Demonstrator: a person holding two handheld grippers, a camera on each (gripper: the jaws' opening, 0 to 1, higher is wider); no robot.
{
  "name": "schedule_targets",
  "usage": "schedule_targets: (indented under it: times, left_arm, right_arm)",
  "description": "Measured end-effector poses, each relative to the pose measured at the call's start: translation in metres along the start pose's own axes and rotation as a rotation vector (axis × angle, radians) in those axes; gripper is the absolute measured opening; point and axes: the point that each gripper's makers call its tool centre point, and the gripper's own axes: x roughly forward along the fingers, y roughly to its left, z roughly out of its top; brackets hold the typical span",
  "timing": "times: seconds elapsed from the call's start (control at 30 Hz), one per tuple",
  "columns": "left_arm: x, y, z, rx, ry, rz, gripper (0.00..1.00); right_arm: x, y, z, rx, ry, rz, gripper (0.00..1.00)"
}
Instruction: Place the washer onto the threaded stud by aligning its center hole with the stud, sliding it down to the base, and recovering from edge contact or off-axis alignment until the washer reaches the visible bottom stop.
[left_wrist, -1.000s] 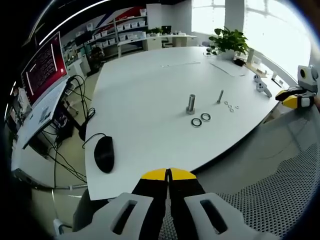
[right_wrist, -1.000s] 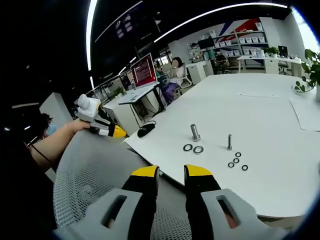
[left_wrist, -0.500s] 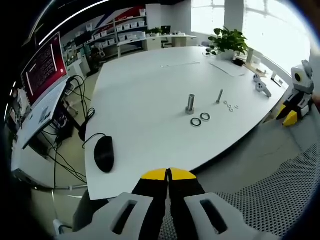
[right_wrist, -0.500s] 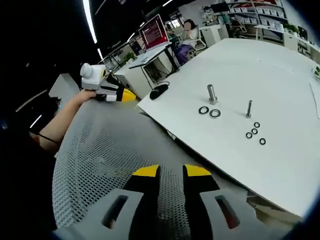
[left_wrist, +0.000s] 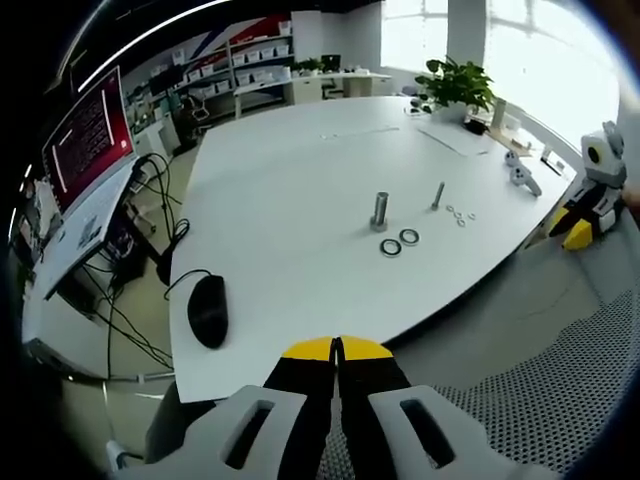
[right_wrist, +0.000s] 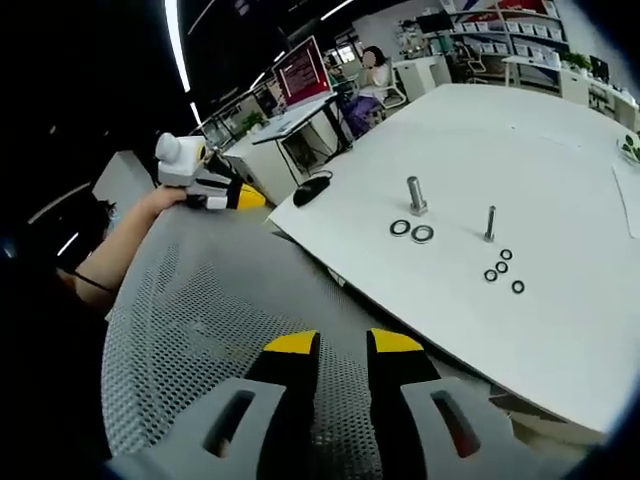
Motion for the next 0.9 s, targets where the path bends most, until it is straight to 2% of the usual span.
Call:
schedule_targets:
  times: [0.9]
  left_arm:
    - [-0.0002,0.001,-0.0005,-0.007,0.0,0.013,0.0]
  right_arm:
    - [-0.0008,0.0003,-0.0001,0.008,-0.012,0.004,0.22]
